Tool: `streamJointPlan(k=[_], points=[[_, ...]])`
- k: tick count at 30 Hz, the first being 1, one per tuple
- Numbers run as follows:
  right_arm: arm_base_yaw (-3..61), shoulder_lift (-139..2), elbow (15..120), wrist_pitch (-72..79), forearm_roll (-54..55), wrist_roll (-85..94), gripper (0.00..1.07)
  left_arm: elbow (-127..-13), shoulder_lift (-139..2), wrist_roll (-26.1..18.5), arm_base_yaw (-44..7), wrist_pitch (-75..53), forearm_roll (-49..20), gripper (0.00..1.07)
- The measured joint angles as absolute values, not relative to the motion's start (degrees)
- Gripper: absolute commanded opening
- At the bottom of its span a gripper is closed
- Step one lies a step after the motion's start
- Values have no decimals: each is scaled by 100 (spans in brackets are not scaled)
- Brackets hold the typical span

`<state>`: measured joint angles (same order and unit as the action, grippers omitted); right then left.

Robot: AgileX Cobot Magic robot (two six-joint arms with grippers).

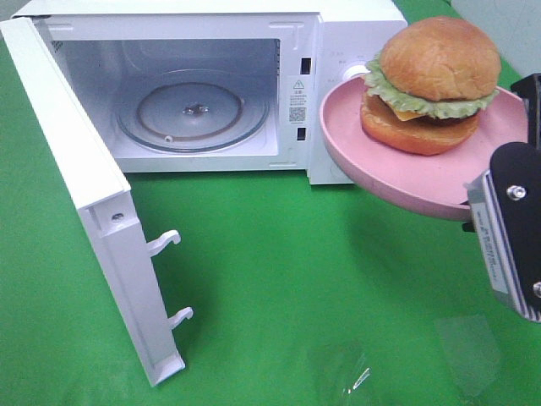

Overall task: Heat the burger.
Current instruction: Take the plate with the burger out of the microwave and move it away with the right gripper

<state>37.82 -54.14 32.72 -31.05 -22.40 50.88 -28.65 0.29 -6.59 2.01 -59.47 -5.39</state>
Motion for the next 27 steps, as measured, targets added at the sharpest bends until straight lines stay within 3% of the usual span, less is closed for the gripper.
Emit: streamJointPlan(k=[27], points=[[3782, -5031, 3266, -4698, -2916, 2693, 2, -2865, 29, -659, 201, -5947, -539, 100]])
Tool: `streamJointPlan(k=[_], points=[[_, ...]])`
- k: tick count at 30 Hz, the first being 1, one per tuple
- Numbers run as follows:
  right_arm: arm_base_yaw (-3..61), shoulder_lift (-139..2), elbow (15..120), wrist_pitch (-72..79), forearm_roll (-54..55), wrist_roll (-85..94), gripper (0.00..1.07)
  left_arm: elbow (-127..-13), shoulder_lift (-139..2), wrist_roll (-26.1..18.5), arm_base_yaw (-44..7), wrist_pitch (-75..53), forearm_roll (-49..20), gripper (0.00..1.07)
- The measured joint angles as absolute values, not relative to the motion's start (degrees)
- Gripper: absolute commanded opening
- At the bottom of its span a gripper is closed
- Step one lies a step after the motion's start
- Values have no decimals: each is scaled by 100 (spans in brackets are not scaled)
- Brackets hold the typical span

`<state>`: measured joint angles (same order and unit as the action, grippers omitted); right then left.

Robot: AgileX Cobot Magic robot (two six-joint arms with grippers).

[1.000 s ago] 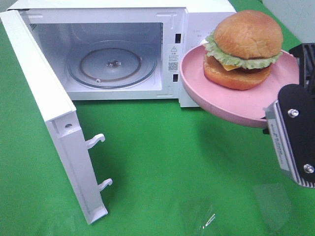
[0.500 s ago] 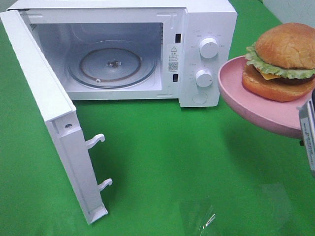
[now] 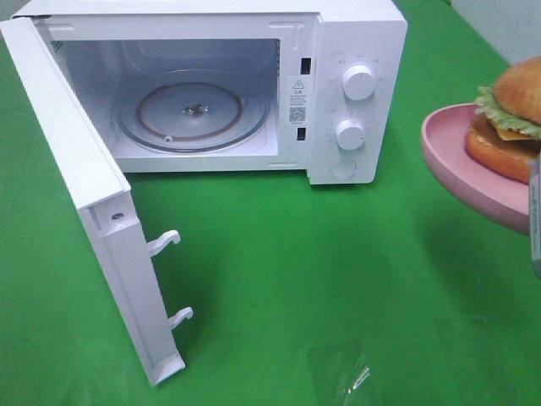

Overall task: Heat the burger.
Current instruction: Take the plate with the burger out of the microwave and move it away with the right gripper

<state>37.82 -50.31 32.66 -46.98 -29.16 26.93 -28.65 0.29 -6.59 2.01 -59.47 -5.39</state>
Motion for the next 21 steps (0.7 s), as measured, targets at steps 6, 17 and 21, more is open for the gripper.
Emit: streamJointPlan(k=[6, 17, 21], points=[[3782, -5031, 3266, -5042, -3375, 1599, 2, -2865, 29, -659, 201, -5947, -539, 100], [3782, -5031, 3272, -5558, -3747, 413, 3, -2865, 29, -659, 201, -5947, -539, 100], [3782, -5031, 3272, -5752, -3913, 92, 3, -2865, 29, -659, 201, -5947, -539, 100]])
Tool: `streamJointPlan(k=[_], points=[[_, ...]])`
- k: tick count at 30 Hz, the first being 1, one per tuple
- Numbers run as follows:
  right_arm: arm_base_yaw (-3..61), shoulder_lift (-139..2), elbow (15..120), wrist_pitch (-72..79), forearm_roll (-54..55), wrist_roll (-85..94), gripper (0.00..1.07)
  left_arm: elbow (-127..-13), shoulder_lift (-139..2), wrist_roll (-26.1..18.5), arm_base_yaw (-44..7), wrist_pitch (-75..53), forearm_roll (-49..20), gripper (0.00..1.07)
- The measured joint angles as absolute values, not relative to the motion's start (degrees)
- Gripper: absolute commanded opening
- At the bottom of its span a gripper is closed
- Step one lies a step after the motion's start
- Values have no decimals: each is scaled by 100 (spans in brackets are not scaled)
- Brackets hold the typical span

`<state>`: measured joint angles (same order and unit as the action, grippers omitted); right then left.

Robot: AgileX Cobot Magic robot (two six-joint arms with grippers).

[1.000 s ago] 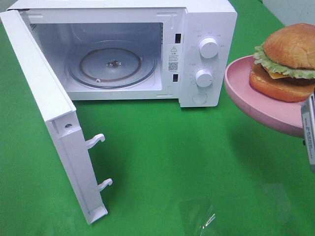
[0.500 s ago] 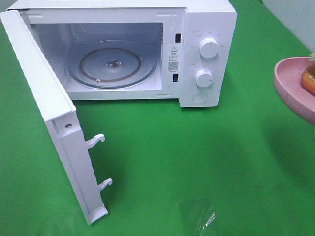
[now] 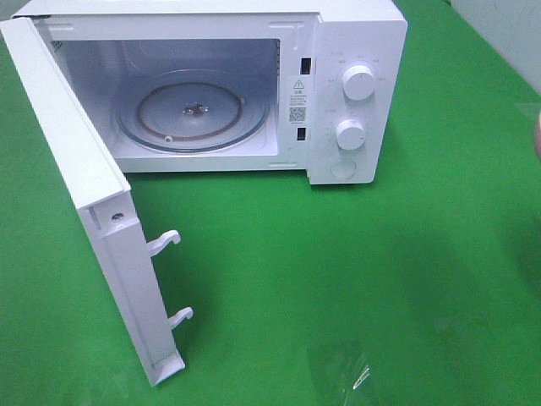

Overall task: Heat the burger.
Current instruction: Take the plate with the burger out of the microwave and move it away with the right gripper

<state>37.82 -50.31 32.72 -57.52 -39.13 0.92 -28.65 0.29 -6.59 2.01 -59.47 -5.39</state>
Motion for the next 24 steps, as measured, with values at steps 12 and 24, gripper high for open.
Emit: streamJointPlan(k=[12, 24], points=[[3782, -5231, 3277, -6119, -4429, -1387, 5, -2865, 29, -659, 201, -5947, -539, 100], [3782, -6050, 3277, -6096, -4601, -2395, 5, -2865, 29, -659, 201, -5947, -539, 100]])
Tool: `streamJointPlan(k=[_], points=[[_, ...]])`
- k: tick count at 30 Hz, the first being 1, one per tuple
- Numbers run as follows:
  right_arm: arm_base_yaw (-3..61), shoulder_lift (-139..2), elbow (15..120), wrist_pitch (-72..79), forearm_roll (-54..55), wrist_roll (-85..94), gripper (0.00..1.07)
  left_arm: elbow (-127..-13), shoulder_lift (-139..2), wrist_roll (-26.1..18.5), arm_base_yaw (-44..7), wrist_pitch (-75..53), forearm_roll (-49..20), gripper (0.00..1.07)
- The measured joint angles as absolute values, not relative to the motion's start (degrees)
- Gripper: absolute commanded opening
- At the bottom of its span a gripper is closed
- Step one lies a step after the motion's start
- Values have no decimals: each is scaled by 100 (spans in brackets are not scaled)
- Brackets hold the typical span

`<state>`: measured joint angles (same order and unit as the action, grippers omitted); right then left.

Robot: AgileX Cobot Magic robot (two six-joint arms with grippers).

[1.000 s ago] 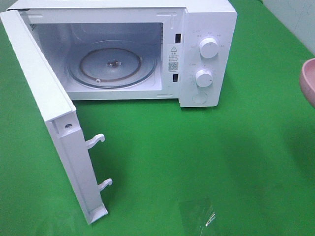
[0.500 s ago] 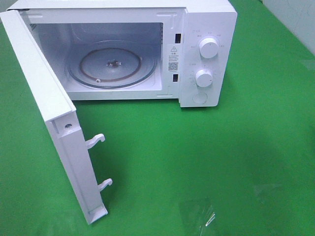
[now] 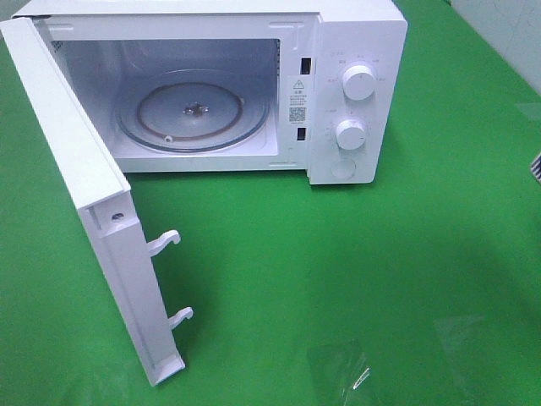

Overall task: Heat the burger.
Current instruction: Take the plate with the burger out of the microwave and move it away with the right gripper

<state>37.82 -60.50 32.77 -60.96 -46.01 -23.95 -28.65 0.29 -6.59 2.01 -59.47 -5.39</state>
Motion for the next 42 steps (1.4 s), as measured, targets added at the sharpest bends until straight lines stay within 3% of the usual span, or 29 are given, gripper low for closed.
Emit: streamJointPlan(k=[15, 25, 42], points=[[3741, -7666, 3392, -5947, -4693, -4125, 0, -2865, 29, -659, 201, -5947, -539, 100], [3678, -8514, 3793, -5712, -4773, -4377, 0, -2865, 29, -659, 201, -5947, -539, 100], [2584, -10004, 4337, -5048, -4910, -4859, 0, -2865, 29, -659, 201, -5947, -539, 100]])
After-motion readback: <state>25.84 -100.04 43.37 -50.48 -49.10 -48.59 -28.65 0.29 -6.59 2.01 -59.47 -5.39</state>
